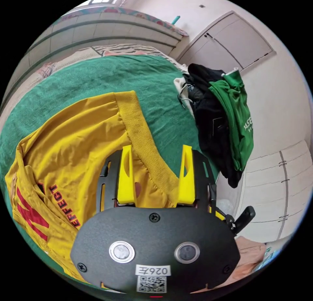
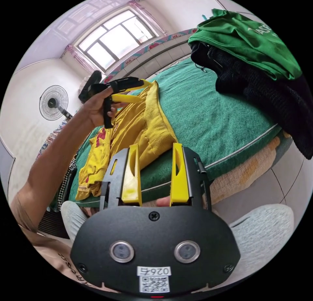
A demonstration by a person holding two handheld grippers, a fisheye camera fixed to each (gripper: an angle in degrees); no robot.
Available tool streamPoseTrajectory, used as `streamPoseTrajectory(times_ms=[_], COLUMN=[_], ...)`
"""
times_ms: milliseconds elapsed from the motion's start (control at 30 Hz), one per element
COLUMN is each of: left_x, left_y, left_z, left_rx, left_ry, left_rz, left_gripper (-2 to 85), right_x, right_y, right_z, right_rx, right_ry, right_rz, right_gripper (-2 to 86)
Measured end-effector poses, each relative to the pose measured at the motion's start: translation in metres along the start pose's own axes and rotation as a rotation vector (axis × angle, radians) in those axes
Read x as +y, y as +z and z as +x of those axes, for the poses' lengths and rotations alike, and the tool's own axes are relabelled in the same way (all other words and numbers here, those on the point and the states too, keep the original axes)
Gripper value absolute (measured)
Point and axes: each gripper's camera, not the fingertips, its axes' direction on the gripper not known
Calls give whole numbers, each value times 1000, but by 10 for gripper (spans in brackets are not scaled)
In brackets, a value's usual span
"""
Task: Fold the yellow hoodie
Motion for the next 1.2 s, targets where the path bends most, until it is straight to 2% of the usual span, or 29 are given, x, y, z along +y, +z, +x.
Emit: streamPoseTrajectory(times_ms=[133, 200, 267, 433, 600, 700, 867, 1033, 1200], left_x=[-43, -55, -69, -90, -88, -72, 4, 113, 214], left_y=[27, 33, 44, 42, 17, -25, -127, -174, -141], left_z=[24, 42, 62, 54, 9, -27, -132, -248, -368], left_rx=[-144, -312, -445, -418, -174, 4, 303, 324, 396], left_ry=[-35, -4, 65, 100, 79, 82, 62, -12, -195], left_rz=[-106, -154, -210, -261, -184, -55, 233, 383, 440], left_gripper=[200, 164, 133, 34, 18, 15, 16, 20, 27], right_x=[0, -1, 3, 13, 14, 8, 4, 24, 75], right_y=[5, 11, 24, 13, -5, -8, 9, 80, 194], right_z=[22, 28, 35, 29, 0, -35, -164, -316, -426], right_rx=[-52, -75, -188, -329, -390, -454, -502, -497, -407], right_ry=[44, 51, 60, 31, -66, -154, -439, -705, -873], right_rz=[10, 1, -54, 41, 159, 194, 200, 54, -156], right_gripper=[80, 43, -4, -14, -15, -15, -16, -16, -15])
